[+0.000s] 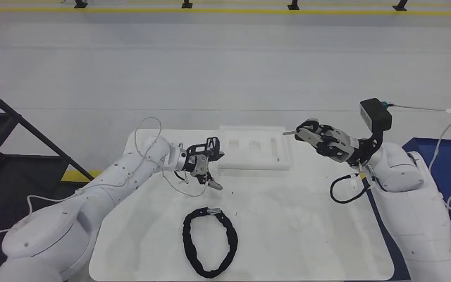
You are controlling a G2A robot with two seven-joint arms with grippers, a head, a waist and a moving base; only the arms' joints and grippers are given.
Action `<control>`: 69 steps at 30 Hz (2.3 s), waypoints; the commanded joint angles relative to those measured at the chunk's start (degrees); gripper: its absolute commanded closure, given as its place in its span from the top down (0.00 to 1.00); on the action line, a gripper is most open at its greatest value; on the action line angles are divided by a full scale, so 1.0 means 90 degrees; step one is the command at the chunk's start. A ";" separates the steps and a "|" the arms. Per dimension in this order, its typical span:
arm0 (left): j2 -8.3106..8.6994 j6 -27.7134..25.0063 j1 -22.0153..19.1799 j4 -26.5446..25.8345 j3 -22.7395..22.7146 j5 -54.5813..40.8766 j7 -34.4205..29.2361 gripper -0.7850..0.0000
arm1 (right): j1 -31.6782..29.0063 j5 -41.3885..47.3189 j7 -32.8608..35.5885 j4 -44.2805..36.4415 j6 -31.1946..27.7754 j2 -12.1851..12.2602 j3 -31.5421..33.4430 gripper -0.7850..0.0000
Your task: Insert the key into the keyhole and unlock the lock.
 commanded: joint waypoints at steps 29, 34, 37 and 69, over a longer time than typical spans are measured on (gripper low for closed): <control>0.0023 0.0479 0.0521 0.0011 -0.0085 0.0962 0.0374 1.00 | 0.0000 0.0000 0.0000 0.0000 0.0000 0.0000 0.0000 0.00; 0.0324 0.0492 0.0795 -0.0314 -0.0269 0.1201 0.0575 1.00 | 0.0000 0.0000 0.0000 0.0000 0.0000 0.0000 0.0000 0.00; 0.0562 0.0461 0.0996 -0.0552 -0.0391 0.1394 0.0790 1.00 | 0.0000 0.0000 0.0000 0.0000 0.0000 0.0000 0.0000 0.00; 0.0988 0.0888 0.2088 -0.1425 -0.1023 0.2210 0.0772 0.58 | 0.0000 0.0000 0.0000 0.0000 0.0000 0.0000 0.0000 0.00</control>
